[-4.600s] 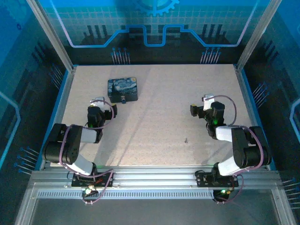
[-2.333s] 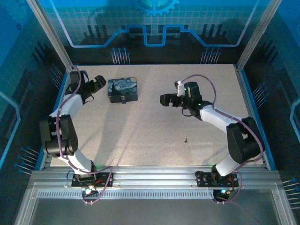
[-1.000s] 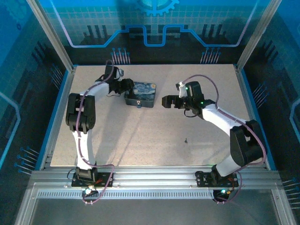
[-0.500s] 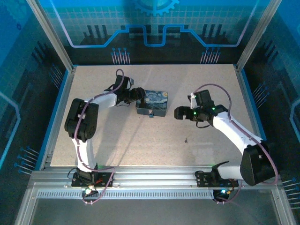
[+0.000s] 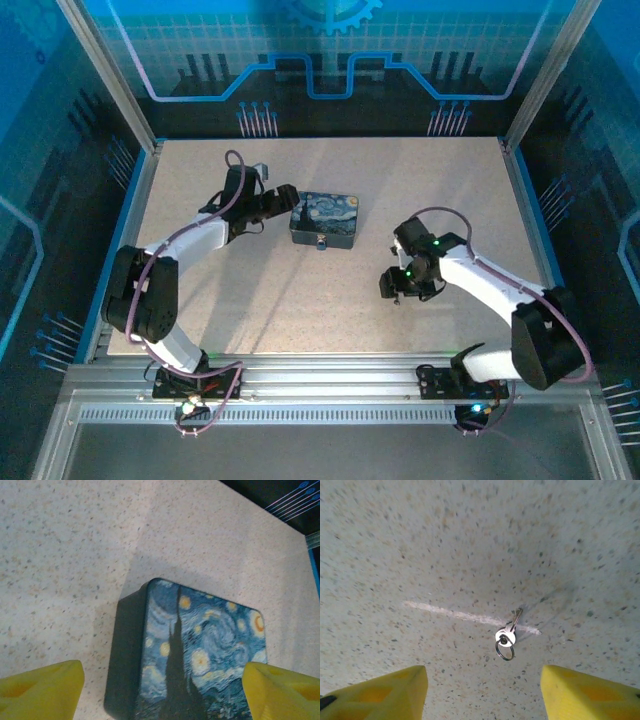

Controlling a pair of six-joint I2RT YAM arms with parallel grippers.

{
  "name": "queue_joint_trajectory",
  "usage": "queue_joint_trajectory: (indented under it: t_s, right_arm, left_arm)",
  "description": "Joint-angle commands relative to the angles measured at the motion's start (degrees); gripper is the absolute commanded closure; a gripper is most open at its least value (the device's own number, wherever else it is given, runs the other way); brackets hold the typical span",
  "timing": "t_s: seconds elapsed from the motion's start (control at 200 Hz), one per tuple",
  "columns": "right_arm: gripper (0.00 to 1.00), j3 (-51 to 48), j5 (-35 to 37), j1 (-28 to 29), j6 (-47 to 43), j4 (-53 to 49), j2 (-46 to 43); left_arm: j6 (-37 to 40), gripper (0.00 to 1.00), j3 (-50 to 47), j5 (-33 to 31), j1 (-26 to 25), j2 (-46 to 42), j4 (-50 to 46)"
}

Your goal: Unlock a padlock with a key

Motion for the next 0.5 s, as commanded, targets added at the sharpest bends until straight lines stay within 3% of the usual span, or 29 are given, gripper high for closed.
queue_joint_trajectory:
  t_s: [0.0,0.195,0.49]
  right_arm:
    - [0.41,-0.1,1.0,1.0,0.2,-2.0,2.6]
    - [0.43,0.0,1.9,1.1,-0.3,0.4,5.4]
    - [0.55,-0.5,1.4,1.0,-0.5,1.8,8.7]
  left_arm:
    - [0.9,0.15,-2.3,-1.4,0.3,-1.6,1.1]
    - [1.0,0.15,-2.8,-1.3,0.5,-2.1,1.1]
    - [1.1,0.14,-2.9,-1.9,0.6,-2.5,0.4]
